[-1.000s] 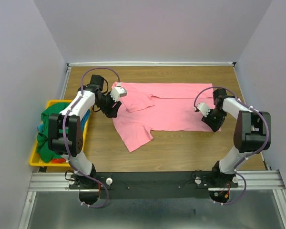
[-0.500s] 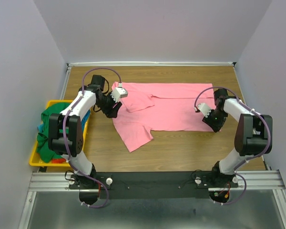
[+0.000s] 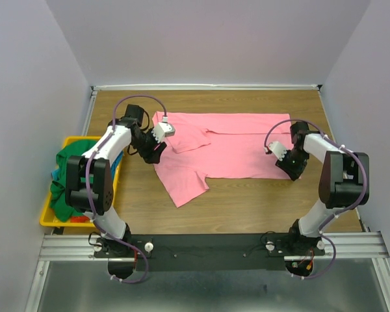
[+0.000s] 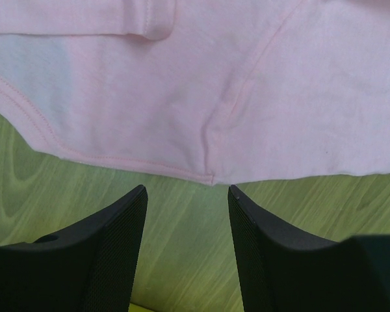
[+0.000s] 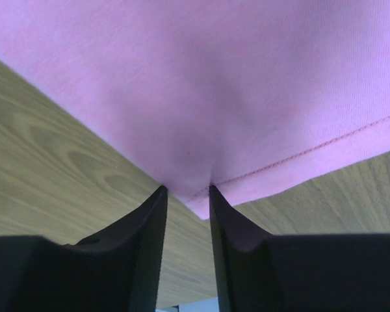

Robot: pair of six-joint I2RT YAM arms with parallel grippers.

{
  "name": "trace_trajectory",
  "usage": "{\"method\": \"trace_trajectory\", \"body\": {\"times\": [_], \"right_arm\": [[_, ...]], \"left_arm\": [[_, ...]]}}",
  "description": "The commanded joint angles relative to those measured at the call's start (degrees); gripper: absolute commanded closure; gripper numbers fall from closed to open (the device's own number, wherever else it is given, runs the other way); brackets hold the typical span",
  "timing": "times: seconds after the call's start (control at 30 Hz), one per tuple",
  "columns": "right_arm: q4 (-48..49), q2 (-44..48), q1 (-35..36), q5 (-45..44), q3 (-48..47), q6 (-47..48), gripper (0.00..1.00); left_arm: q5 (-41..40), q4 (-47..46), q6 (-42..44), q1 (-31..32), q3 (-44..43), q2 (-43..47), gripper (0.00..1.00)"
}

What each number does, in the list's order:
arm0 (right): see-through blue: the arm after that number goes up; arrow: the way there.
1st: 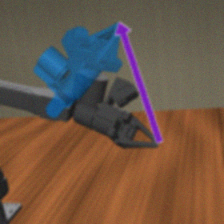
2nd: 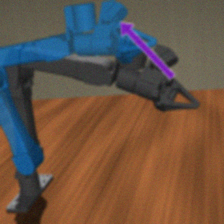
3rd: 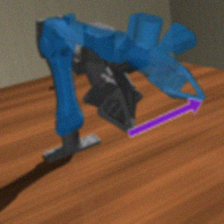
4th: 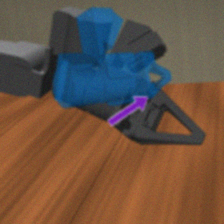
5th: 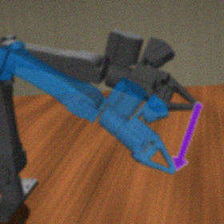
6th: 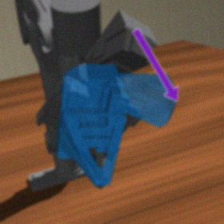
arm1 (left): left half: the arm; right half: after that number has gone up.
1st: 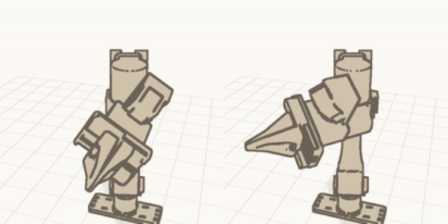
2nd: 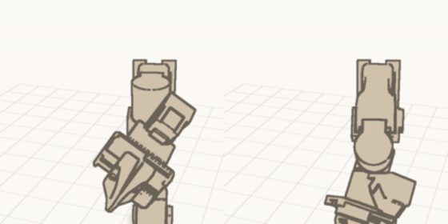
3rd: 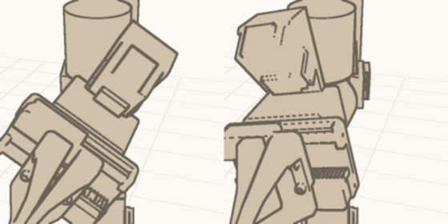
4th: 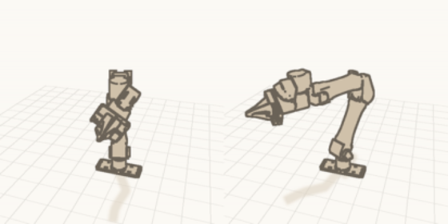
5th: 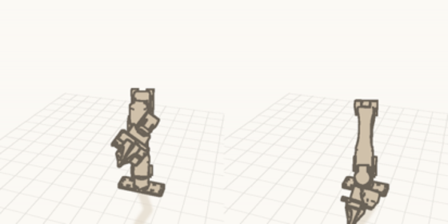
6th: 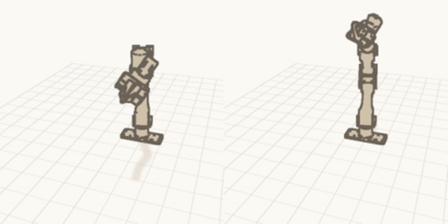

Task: Fold and stack the t-shirts
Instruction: Grap the side of the flattened tshirt closest away from the robot with both arms

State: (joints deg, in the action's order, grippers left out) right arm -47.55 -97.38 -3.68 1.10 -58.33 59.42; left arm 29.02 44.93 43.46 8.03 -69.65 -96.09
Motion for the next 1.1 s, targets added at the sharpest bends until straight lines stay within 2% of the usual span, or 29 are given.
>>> {"method": "trace_trajectory", "body": {"times": [0.0,0.07,0.1,0.3,0.37,0.53,0.63,1.07], "right_arm": [[3.42,-1.05,0.17,-2.23,2.24,0.0,0.64],[5.35,-0.62,0.17,-2.77,4.35,0.34,0.68],[6.06,-0.53,0.17,-3.64,4.97,0.43,0.74],[7.3,-0.26,0.17,-4.79,4.8,-0.71,0.96],[7.3,0.09,0.17,-4.88,4.62,-0.62,0.99],[7.21,1.14,0.17,-5.15,4.71,-0.79,0.99],[7.12,1.58,0.17,-5.06,4.71,-1.14,1.0],[6.68,0.79,0.17,-4.71,3.75,-2.55,0.99]], "left_arm": [[-0.89,1.66,2.5,0.76,2.14,2.84,0.39],[-1.15,1.83,2.94,0.76,2.67,3.1,0.4],[-0.89,2.0,4.07,0.84,3.02,3.63,0.4],[-2.55,1.92,8.83,4.88,8.37,6.88,0.46],[-3.87,-0.18,8.57,6.9,10.22,7.67,0.47],[-8.09,-6.59,5.76,13.05,14.89,9.17,0.47],[-9.32,-8.71,4.27,14.46,15.33,8.56,0.47],[-13.01,-10.74,5.23,15.7,16.64,3.02,0.53]]}}
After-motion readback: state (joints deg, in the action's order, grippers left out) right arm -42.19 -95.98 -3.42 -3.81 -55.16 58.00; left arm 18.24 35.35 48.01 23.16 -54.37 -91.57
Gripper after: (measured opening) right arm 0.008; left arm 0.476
